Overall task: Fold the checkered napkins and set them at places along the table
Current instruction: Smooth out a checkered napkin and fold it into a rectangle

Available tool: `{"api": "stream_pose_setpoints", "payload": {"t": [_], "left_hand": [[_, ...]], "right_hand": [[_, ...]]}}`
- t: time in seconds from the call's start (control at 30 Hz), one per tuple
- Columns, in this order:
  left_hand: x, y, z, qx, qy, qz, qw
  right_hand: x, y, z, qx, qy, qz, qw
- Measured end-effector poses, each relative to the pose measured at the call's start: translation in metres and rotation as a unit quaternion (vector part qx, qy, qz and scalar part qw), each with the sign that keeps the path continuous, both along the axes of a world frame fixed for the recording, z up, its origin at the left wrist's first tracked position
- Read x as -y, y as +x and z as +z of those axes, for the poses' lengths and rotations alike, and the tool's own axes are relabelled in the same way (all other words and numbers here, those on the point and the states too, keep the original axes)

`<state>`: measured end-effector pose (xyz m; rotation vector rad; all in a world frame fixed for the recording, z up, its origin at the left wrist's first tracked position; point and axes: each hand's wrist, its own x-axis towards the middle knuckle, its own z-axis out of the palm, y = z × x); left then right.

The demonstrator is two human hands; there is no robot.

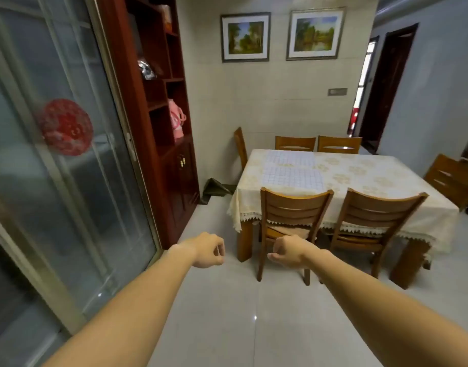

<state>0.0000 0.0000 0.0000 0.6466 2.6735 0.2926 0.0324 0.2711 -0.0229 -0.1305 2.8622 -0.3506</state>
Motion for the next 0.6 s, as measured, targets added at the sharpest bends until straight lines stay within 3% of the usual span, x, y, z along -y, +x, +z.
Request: {"api": "stream_pose_setpoints", "payload": {"t": [0.13, 0.3, 0.43, 0.6], "left_hand": [[0.021, -0.065, 0.007, -0.003, 0.009, -0.003, 1.000], [0.050, -0.152, 0.014, -0.019, 0.025, -0.002, 1.000], [0.067, -0.203, 0.007, -0.008, 0.028, -0.003, 1.000], [0.073, -0.267, -0.003, 0.001, 0.051, 0.000, 0.999]], "right_hand": [[0.017, -0.063, 0.018, 0.002, 0.042, -0.004, 0.999], [0.047, -0.143, 0.044, -0.050, 0.008, -0.005, 0.999], [0.070, -0.185, 0.031, 0.006, 0.041, 0.014, 0.999], [0.074, -0.247, 0.025, -0.002, 0.027, -0.007, 1.000]]}}
